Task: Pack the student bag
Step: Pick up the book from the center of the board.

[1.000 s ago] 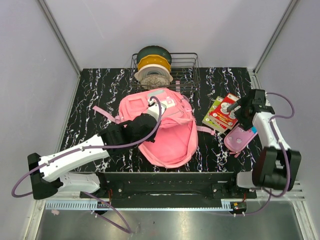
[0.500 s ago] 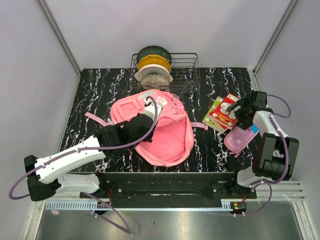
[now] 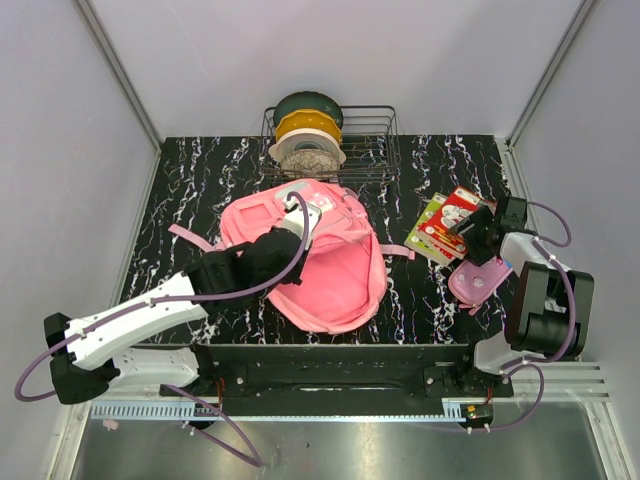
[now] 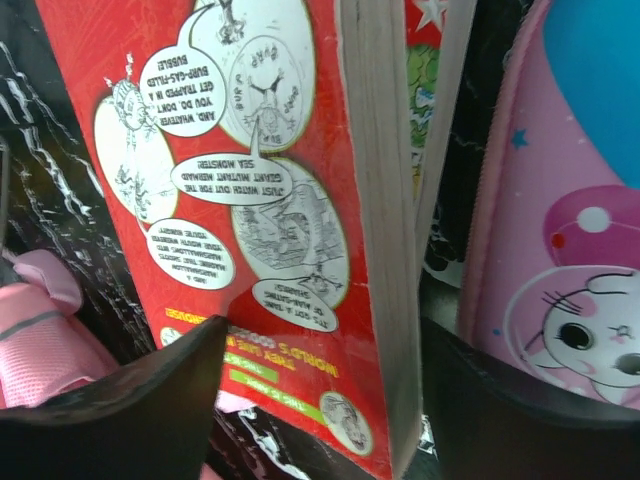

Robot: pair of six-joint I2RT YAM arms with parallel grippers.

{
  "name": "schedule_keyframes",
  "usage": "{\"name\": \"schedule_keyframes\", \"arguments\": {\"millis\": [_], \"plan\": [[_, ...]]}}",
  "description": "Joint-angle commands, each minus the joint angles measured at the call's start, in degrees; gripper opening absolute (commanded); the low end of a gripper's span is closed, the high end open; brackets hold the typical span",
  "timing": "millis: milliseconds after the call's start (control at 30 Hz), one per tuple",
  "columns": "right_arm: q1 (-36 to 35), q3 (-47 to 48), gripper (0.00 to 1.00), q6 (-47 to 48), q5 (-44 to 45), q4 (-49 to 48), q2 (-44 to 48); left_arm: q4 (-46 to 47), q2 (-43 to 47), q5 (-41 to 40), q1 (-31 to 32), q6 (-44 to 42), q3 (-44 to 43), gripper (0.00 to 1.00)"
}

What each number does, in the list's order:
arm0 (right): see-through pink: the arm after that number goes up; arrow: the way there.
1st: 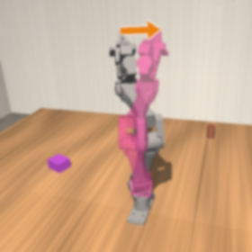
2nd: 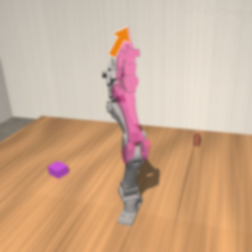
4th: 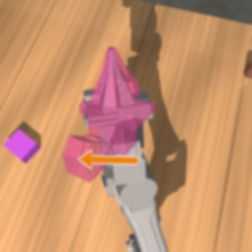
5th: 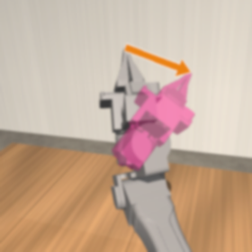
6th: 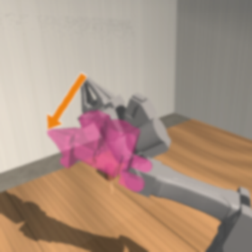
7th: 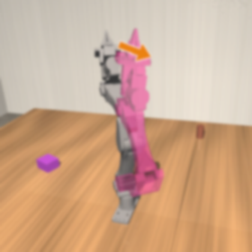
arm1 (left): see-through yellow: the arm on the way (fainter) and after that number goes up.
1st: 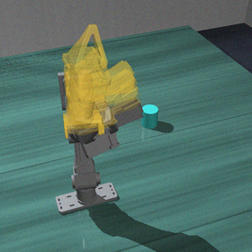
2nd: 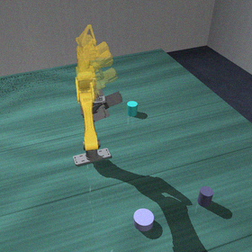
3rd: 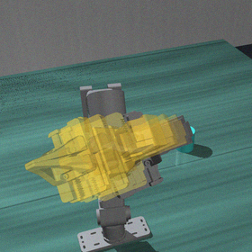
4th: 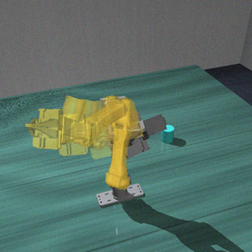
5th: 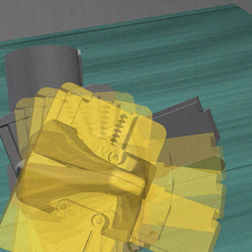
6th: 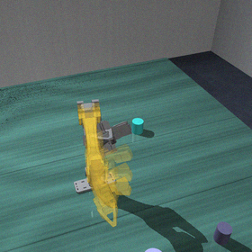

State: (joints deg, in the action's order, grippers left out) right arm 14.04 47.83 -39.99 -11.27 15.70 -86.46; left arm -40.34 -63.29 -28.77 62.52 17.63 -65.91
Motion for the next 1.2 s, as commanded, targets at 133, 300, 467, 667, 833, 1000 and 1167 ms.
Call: {"name": "schedule_keyframes", "arguments": {"millis": [133,300,467,667,833,1000,1167], "plan": [[0.5,-4.1,0.43,-1.1,-0.7,-5.1,2.2,3.1,2.7,-3.0,-0.5,1.5,-1.3,0.0],[0.5,-7.2,0.24,-0.3,0.6,-4.2,7.4,3.1,2.5,-2.9,-0.5,1.4,-0.8,0.0],[0.5,-7.8,0.19,1.4,2.1,0.3,12.0,3.2,1.9,-2.7,-0.5,0.8,-0.9,0.0],[0.5,-6.4,0.0,3.4,1.6,4.8,16.5,2.9,2.1,-3.4,-0.5,1.1,-0.9,0.0],[0.5,-3.0,0.0,4.7,-5.1,7.3,22.9,2.5,3.1,-5.1,-0.5,1.5,-1.1,0.0],[0.5,3.0,0.0,4.9,-13.0,14.1,29.6,2.3,3.7,-7.2,-0.5,2.1,-1.4,0.0],[0.5,7.3,0.0,3.0,-26.2,19.8,32.1,2.1,4.5,-9.8,-0.5,3.2,-1.9,0.0]]}}
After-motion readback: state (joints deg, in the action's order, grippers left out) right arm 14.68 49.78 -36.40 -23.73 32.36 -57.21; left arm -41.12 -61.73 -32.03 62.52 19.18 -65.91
